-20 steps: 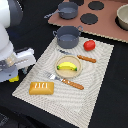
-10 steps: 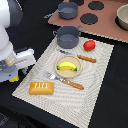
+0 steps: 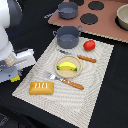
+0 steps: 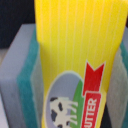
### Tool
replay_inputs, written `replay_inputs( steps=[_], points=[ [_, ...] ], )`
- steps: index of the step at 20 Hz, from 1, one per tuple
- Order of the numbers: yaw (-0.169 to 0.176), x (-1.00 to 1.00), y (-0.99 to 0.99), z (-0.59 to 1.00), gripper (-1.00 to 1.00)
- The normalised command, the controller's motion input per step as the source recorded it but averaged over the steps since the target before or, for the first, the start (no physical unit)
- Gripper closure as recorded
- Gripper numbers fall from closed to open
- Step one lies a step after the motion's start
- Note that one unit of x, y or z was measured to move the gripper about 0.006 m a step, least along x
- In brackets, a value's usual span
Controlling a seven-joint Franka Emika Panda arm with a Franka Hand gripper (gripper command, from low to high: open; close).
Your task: Interact with the objects in diverse but meaningful ways.
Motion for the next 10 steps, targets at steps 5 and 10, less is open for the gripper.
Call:
replay_inputs(
  steps=[5, 10],
  points=[
    [0.0, -0.31, 0.25, 1.0, 1.0],
    [0.0, 0.01, 0.32, 0.94, 1.0]
  ],
)
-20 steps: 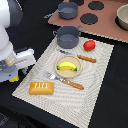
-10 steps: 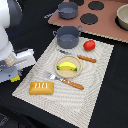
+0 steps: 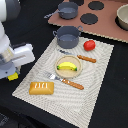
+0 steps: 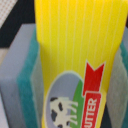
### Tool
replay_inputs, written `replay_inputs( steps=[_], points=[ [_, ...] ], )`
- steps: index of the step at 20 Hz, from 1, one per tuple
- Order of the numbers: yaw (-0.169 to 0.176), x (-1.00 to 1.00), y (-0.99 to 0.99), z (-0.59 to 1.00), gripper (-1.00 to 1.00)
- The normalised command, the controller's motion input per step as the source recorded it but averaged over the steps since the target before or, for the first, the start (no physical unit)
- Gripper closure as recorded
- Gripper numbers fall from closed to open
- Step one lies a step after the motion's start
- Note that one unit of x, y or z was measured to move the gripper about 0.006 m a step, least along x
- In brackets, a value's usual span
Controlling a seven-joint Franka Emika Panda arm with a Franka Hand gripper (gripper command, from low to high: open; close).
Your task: Interact with the objects in diverse but meaningful ways.
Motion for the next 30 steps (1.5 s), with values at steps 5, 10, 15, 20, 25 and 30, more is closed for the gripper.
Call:
replay_inputs(
  steps=[5, 10, 15, 20, 25, 30],
  points=[
    [0.0, 0.29, 0.39, 0.69, 1.0],
    [0.0, 0.47, 0.45, 0.56, 1.0],
    [-0.001, 0.59, 0.48, 0.35, 1.0],
    [0.003, 0.35, 0.37, -0.04, -1.0],
    [0.007, 0.24, 0.32, -0.14, -1.0],
    [0.007, 0.24, 0.32, -0.18, -1.0]
  ],
)
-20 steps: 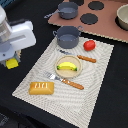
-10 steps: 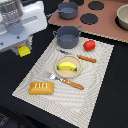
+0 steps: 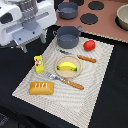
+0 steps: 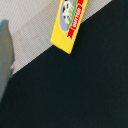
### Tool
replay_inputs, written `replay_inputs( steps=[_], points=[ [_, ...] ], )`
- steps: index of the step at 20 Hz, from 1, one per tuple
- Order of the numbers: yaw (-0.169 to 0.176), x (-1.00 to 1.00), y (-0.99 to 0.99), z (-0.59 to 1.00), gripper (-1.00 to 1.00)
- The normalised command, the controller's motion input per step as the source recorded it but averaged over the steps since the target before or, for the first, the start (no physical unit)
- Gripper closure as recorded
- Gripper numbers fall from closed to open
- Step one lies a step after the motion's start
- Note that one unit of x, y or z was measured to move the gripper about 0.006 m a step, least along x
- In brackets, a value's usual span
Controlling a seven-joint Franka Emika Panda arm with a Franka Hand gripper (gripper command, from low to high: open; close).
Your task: Interact with the objects in diverse but meaningful ways.
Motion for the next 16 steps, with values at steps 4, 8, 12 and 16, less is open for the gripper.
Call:
replay_inputs(
  steps=[4, 8, 12, 16],
  points=[
    [0.001, 0.13, 0.28, -0.11, -1.0],
    [0.0, 0.08, 0.26, 0.0, -1.0],
    [-0.01, 0.48, 0.52, 0.41, -1.0],
    [-0.03, 0.51, 0.52, 0.43, -1.0]
  ],
)
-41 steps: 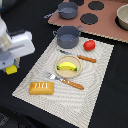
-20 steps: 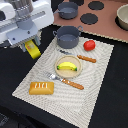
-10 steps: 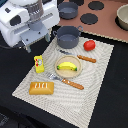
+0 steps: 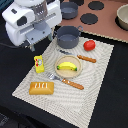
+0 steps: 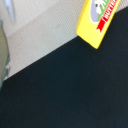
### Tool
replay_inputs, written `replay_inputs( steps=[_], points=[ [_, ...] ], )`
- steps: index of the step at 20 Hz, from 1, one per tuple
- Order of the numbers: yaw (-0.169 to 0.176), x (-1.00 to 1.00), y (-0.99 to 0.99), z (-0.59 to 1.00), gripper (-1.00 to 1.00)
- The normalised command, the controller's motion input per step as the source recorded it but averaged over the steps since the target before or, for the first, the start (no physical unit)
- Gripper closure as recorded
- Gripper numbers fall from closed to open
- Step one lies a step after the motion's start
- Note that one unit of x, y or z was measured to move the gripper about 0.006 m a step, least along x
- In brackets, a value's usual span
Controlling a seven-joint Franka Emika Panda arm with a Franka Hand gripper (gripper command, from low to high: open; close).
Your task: Interact with the objects in diverse but meaningful ways.
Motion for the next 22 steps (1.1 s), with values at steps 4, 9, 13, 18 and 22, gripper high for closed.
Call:
replay_inputs(
  steps=[4, 9, 13, 18, 22],
  points=[
    [-0.055, 0.57, 0.48, 0.39, -1.0],
    [-0.084, 0.66, 0.37, 0.21, -1.0],
    [-0.058, 0.8, 0.36, 0.14, -1.0],
    [-0.037, 0.91, 0.32, 0.14, -1.0],
    [0.027, 0.84, 0.25, 0.0, -1.0]
  ],
)
